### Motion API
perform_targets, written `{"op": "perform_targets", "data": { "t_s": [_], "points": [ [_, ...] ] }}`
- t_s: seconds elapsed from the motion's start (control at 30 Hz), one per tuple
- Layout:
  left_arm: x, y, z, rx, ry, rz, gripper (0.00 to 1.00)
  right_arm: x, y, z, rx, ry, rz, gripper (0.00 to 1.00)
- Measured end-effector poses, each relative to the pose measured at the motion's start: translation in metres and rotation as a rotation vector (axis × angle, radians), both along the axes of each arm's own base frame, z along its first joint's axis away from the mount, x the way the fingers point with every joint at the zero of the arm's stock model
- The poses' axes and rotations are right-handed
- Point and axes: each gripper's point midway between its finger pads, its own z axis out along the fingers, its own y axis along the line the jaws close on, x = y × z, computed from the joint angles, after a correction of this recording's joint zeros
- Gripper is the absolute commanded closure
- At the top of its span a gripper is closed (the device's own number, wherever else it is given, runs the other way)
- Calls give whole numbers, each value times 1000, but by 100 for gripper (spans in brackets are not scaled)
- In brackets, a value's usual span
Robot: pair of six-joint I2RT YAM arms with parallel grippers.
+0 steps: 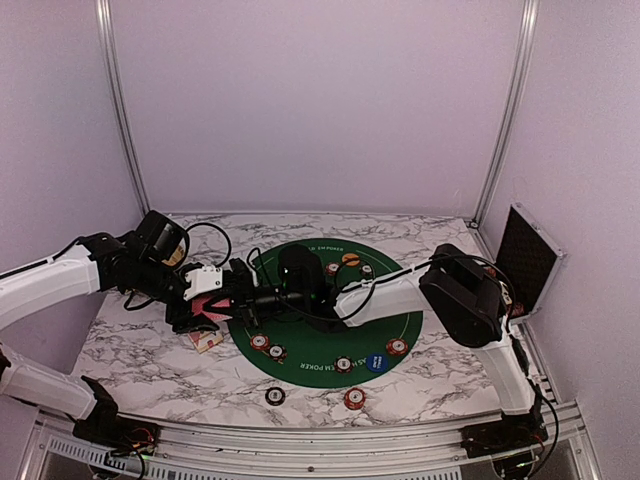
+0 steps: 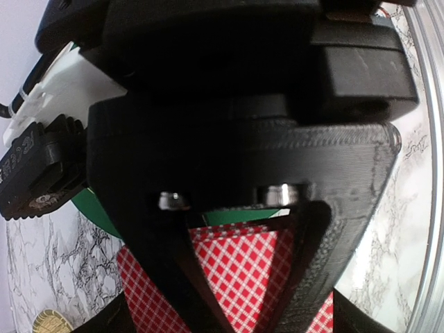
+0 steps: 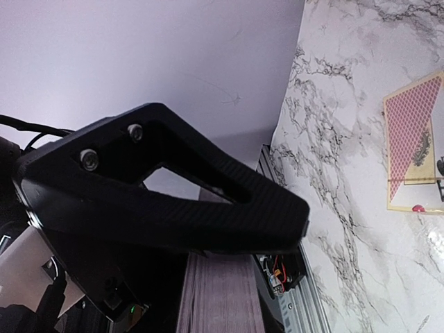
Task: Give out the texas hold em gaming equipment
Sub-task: Pass from the right arm to the left
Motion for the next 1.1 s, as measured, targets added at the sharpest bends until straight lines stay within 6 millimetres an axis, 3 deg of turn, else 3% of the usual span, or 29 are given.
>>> {"op": "perform_targets", "data": {
  "t_s": [0.33, 0.6, 0.9, 1.1],
  "points": [
    [0, 1, -1, 8, 2, 14, 40, 3, 2, -3, -10, -8, -12, 90],
    [0, 2, -1, 10, 3, 19, 44, 3, 2, -4, -13, -17, -14, 89],
    [0, 1, -1, 10, 7, 19, 52, 4, 0, -10, -36, -26, -8, 54],
    [-1, 1, -1, 9, 8, 18, 52, 5, -1, -17, -61, -29, -9, 44]
  ]
}}
